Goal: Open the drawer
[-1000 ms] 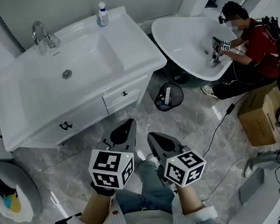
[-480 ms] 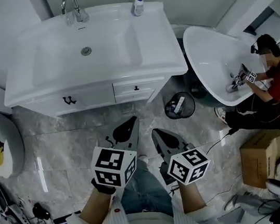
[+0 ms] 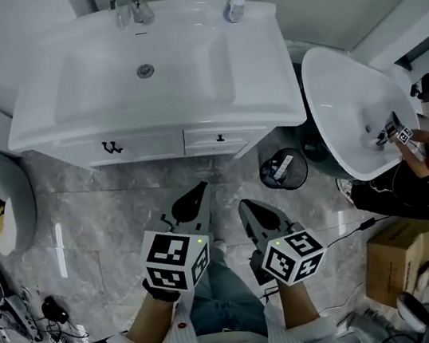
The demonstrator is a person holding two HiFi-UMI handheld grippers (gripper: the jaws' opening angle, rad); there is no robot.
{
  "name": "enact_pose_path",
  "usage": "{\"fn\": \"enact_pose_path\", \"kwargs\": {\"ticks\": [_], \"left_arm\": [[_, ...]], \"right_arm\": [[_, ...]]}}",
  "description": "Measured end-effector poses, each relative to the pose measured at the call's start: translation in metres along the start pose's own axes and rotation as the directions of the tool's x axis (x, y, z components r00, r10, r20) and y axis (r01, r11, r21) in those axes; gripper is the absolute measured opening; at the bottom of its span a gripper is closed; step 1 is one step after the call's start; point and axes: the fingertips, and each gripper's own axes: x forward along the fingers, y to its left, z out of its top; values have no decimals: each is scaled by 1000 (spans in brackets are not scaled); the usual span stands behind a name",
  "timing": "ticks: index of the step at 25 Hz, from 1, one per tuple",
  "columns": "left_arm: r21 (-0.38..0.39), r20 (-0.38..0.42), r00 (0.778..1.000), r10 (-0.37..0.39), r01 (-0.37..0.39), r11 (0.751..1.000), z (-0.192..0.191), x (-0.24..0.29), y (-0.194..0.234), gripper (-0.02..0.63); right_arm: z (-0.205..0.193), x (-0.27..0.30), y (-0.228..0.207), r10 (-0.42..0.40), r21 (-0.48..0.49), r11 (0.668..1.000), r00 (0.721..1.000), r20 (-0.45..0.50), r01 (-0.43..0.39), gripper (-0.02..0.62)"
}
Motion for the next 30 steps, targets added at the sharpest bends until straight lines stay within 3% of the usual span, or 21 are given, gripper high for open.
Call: {"fn": "enact_pose_path", "kwargs": {"ticks": [6,17,30], "left_arm": [[-30,4,999,40,-40,999,10,23,28,14],[-80,15,988,151,-149,986,8,55,62,14],[-240,29,927,375,-357,903,-56,59,63,14]], "right_arm": [[11,36,-22,-8,-20,1000,999,-47,7,8],[31,97,-45,65,-110,991,987,-147,-81,8],[-4,122,-69,186,-232,936,932,-312,-264,9]]}}
